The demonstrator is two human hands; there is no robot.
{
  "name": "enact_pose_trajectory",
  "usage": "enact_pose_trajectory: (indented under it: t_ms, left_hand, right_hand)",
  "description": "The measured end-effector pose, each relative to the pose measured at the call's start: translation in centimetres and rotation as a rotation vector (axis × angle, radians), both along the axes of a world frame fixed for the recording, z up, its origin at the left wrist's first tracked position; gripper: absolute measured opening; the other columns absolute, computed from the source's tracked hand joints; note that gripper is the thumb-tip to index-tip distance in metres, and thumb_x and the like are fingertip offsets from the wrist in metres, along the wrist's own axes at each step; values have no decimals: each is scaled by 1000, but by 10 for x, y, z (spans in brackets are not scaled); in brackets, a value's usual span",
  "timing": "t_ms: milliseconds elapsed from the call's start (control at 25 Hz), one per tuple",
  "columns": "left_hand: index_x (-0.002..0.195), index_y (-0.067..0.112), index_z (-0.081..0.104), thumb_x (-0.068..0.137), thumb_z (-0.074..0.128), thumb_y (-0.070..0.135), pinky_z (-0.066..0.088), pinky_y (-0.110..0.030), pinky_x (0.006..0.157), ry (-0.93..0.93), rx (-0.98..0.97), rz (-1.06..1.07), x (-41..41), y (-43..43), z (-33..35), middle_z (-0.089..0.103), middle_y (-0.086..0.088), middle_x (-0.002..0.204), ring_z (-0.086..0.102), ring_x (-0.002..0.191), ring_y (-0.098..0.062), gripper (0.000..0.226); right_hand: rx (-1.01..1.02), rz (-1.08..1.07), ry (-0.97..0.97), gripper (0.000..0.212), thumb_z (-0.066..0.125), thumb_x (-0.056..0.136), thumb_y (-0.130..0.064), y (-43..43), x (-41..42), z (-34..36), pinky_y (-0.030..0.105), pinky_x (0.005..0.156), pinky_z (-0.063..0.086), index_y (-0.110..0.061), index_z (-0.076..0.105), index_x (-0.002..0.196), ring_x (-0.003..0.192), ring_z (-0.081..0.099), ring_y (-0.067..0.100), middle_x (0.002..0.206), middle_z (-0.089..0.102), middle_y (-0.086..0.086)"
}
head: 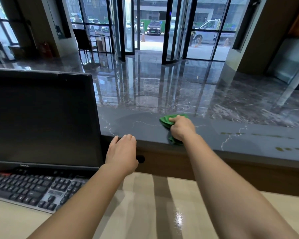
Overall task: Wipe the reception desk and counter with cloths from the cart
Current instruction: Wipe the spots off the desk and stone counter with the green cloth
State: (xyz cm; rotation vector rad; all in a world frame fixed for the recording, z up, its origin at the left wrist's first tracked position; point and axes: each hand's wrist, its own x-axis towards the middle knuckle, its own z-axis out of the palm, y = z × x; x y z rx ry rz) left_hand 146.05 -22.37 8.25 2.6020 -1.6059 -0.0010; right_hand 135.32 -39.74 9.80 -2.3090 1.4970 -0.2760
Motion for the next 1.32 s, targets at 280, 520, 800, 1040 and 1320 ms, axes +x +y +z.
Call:
enact_pose_trajectory:
  t_ms: [280, 520, 800, 1040, 1320]
  left_hand:
    - [150, 12, 16, 88, 54, 13, 5, -35, 121, 54, -57, 82, -22, 5, 1, 20, -1, 157, 9, 148, -14, 73]
    - [154, 11, 4, 89, 55, 17, 6, -33, 121, 35, 0, 35, -83, -17, 1, 6, -3, 162, 2, 149, -16, 82]
    - [154, 14, 5, 90, 56, 12, 5, -35, 122, 36, -24, -154, -192, -80, 8, 6, -4, 162, 4, 149, -17, 82]
    - [147, 15, 29, 89, 54, 12, 10, -35, 120, -12, 13, -218, -236, -109, 15, 33, -1, 153, 26, 143, -15, 63]
    - [152, 22, 22, 91, 45, 5, 0, -35, 121, 11, 103, -257, -224, -111, 18, 18, 4, 160, 14, 147, -9, 68]
  right_hand:
    - [7, 463, 5, 50, 45, 98, -13, 66, 47, 0, 35, 118, 14, -21, 40, 147, 147, 16, 24, 158, 26, 6]
    - [-52, 453, -54, 52, 42, 98, -9, 39, -35, -12, 34, 119, 13, -23, 39, 148, 149, 11, 19, 161, 21, 1]
    - [-72, 150, -30, 53, 39, 99, -7, -35, -225, -17, 35, 119, 13, -28, 40, 147, 149, 11, 14, 160, 20, -5]
    - [-41, -187, 25, 53, 38, 96, -2, -87, -369, -6, 38, 117, 19, -24, 45, 145, 149, 15, 18, 160, 23, -1]
    - [-17, -280, 9, 51, 43, 90, 0, -91, -330, 7, 35, 99, 43, -21, 57, 135, 132, 44, 30, 148, 46, 7]
